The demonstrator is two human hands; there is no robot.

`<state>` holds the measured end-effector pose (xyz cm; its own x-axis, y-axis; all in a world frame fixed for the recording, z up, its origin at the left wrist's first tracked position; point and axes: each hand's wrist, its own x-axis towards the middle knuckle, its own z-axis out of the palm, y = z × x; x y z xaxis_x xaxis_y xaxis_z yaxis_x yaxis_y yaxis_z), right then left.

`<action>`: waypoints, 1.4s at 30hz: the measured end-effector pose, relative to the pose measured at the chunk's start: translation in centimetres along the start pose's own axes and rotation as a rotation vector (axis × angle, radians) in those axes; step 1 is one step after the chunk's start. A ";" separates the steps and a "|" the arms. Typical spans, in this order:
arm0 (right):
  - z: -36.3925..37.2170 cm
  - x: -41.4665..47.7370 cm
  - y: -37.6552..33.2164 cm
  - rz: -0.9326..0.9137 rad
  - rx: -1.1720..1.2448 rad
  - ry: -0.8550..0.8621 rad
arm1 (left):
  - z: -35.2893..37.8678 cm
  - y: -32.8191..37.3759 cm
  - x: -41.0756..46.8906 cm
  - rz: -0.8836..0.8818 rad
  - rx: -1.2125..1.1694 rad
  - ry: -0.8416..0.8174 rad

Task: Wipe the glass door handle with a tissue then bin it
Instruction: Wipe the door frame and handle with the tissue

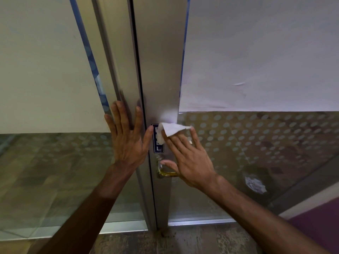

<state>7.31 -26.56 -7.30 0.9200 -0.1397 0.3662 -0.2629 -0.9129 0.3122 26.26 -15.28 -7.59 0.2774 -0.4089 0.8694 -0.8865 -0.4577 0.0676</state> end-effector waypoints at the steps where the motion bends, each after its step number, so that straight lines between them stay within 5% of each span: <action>1: 0.6 -0.6 -0.4 -0.018 0.010 -0.043 | 0.0 0.0 0.0 0.001 0.001 -0.001; 6: 1.5 -1.8 0.3 -0.110 -0.028 -0.101 | -0.1 0.0 -0.1 -0.010 0.003 -0.008; 15: -1.7 2.0 2.2 -0.017 -0.086 0.112 | -0.5 0.1 0.0 -0.027 -0.038 -0.016; 24: 2.2 -2.4 -0.1 -0.099 0.000 -0.107 | -0.1 0.0 0.0 -0.024 -0.040 0.009; 35: -2.2 1.7 1.6 0.022 -0.038 0.101 | 0.0 -0.1 -0.2 -0.013 -0.053 0.006; 42: 1.8 -2.0 -1.2 -0.001 0.059 -0.011 | 0.3 -0.3 -0.5 -0.011 -0.037 0.007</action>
<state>6.26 -25.87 -9.98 0.9234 -0.1423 0.3565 -0.2445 -0.9340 0.2605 26.53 -15.17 -8.17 0.2848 -0.3985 0.8718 -0.8964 -0.4329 0.0950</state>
